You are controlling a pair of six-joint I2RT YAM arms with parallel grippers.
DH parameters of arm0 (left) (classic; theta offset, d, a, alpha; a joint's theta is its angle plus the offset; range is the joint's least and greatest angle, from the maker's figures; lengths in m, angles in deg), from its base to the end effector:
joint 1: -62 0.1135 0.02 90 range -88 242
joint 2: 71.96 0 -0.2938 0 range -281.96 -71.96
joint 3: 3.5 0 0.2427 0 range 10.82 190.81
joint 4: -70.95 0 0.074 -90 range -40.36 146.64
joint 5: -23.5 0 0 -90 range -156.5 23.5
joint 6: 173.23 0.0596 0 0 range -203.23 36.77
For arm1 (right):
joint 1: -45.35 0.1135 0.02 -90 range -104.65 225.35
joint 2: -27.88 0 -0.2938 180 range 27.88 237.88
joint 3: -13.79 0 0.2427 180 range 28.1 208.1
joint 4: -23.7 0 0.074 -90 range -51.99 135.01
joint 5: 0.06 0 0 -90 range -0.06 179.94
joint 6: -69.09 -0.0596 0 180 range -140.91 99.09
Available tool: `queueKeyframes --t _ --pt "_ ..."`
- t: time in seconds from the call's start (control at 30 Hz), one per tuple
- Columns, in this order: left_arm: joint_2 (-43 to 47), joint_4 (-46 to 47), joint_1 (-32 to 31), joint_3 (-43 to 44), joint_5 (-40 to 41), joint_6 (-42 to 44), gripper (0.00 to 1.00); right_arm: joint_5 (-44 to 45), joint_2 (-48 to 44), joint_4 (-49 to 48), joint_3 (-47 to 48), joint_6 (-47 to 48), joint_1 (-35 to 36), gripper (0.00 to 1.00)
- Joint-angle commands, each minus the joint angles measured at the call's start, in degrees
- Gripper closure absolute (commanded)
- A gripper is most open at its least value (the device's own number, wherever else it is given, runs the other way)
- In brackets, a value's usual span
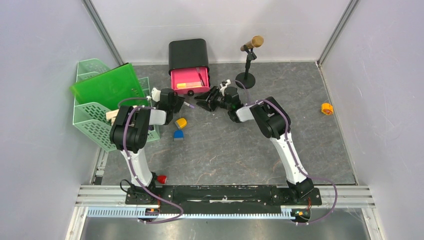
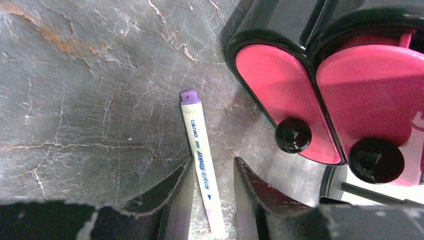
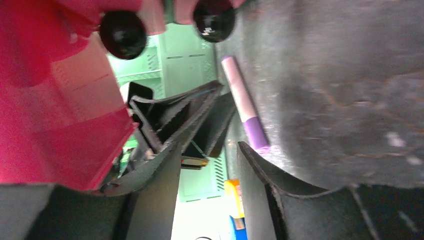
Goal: Organize the desk
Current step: Move the stationery to the center of the board.
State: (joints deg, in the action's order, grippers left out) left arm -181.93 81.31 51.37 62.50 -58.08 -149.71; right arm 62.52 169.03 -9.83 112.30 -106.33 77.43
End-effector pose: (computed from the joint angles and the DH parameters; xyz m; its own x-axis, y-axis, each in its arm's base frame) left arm 0.4004 -0.0663 0.1475 -0.2745 -0.8713 -0.4067 -0.4738 0.4906 -0.7313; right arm 0.4537 0.3168 0.1133 -0.8647 0.5023 -0.0062 0.0653 0.1246 0.9901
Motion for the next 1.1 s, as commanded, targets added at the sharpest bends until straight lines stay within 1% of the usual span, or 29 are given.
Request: queueKeyframes --t 0.0,0.3,0.47,0.53,0.63,0.83,0.97,1.07 --pt "-3.36 -7.63 2.9 1.55 -1.39 -4.54 0.6 0.08 3.39 4.4 3.33 4.72 -0.25 0.51" --pt "-3.66 -10.28 2.81 3.02 -2.07 -2.35 0.61 0.23 8.69 13.27 11.65 9.0 -0.17 0.61" --pt "-4.15 -10.8 2.81 3.78 -4.28 -1.74 0.58 -1.12 7.21 14.24 9.51 10.09 0.89 0.64" --pt "-3.88 -10.85 2.81 3.7 -5.57 -1.51 0.58 -1.55 6.31 14.03 8.02 10.31 1.55 0.64" --pt "-2.22 -10.91 2.65 2.11 -6.17 -4.04 0.6 -2.27 5.98 13.57 7.09 10.3 2.57 0.64" --pt "-0.7 -11.5 1.73 1.3 -9.83 -2.73 0.65 -4.23 6.71 12.41 7.63 9.36 4.74 0.65" --pt "0.0 -11.94 1.23 0.58 -12.38 -1.11 0.66 -5.62 6.45 8.59 5.91 6.51 5.28 0.66" --pt "0.56 -12.36 0.97 -0.52 -12.82 -0.13 0.66 -7.27 6.47 8.26 5.95 5.57 5.34 0.66"
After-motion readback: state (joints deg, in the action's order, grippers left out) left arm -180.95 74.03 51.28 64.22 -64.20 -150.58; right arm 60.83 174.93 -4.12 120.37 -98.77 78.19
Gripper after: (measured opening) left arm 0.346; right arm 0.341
